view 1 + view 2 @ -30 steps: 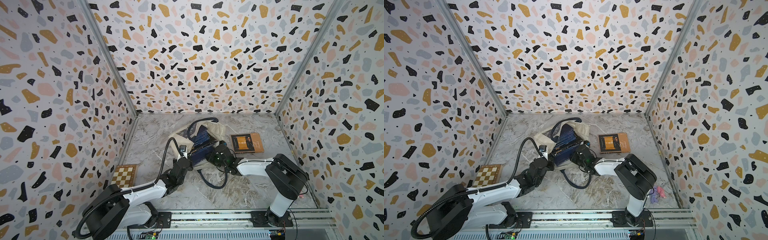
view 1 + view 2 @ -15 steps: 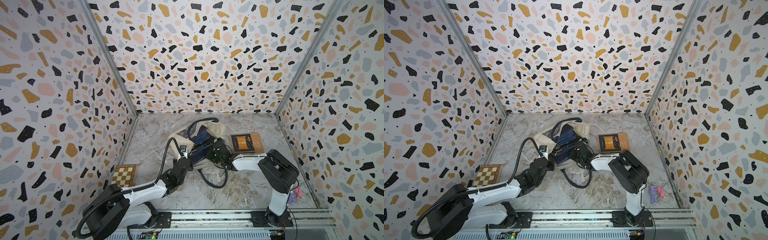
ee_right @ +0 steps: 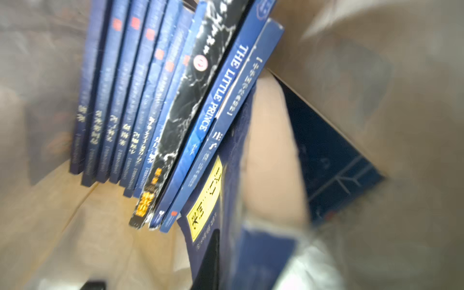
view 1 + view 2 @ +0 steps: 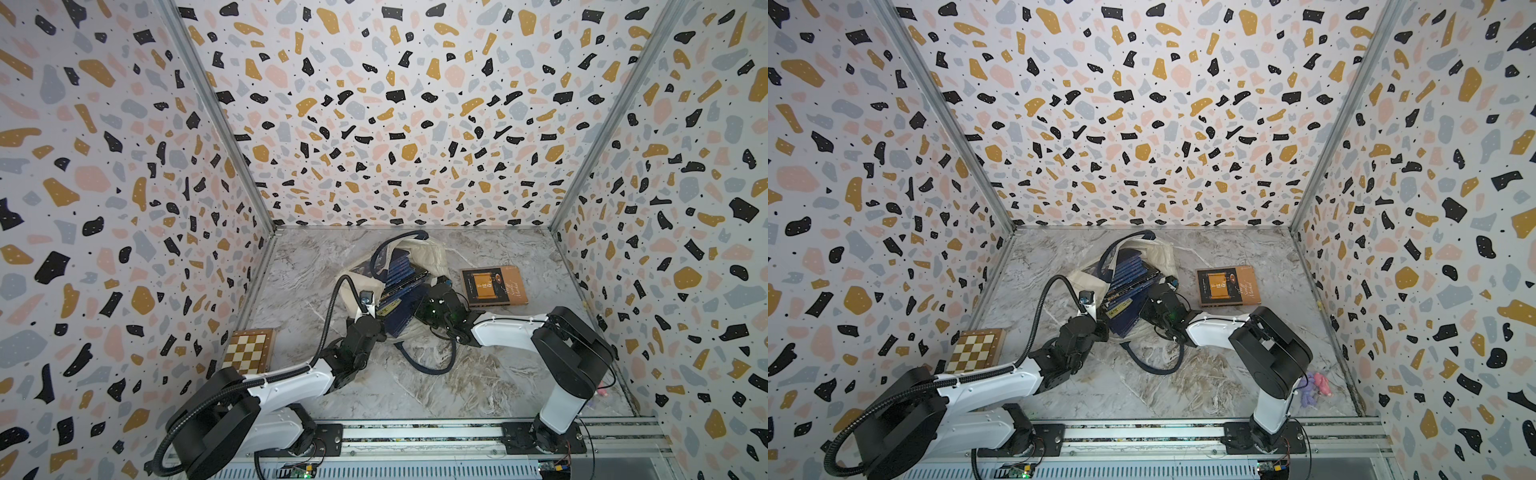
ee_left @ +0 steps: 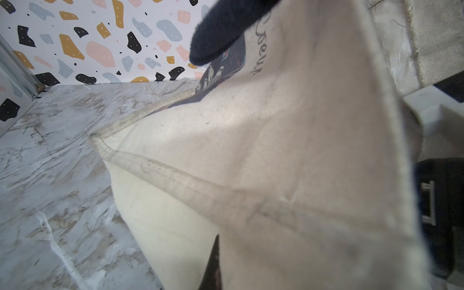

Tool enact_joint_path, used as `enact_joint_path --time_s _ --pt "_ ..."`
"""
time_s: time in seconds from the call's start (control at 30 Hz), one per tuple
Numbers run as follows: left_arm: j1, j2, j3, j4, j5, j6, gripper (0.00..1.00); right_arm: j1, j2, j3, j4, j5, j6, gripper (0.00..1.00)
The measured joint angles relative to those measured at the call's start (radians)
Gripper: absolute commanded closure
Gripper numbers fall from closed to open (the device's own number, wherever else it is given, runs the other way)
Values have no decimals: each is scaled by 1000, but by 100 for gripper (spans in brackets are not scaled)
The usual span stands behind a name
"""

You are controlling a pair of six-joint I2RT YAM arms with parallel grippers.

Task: Take out the books from the canvas bag
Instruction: Pick up the book from the canvas bag.

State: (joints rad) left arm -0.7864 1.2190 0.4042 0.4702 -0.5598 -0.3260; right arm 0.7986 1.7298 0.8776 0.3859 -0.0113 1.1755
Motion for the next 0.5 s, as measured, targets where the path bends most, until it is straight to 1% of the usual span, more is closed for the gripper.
enact_joint_path --time_s 0.07,0.2,0.5 --pt "0 0 0 0 0 0 100 0 -27 -16 -11 -11 -5 100" --pt "0 0 0 0 0 0 100 0 -91 -55 -15 -24 -16 100" --pt "0 0 0 -1 1 0 100 2 -303 -117 -29 -19 -101 100"
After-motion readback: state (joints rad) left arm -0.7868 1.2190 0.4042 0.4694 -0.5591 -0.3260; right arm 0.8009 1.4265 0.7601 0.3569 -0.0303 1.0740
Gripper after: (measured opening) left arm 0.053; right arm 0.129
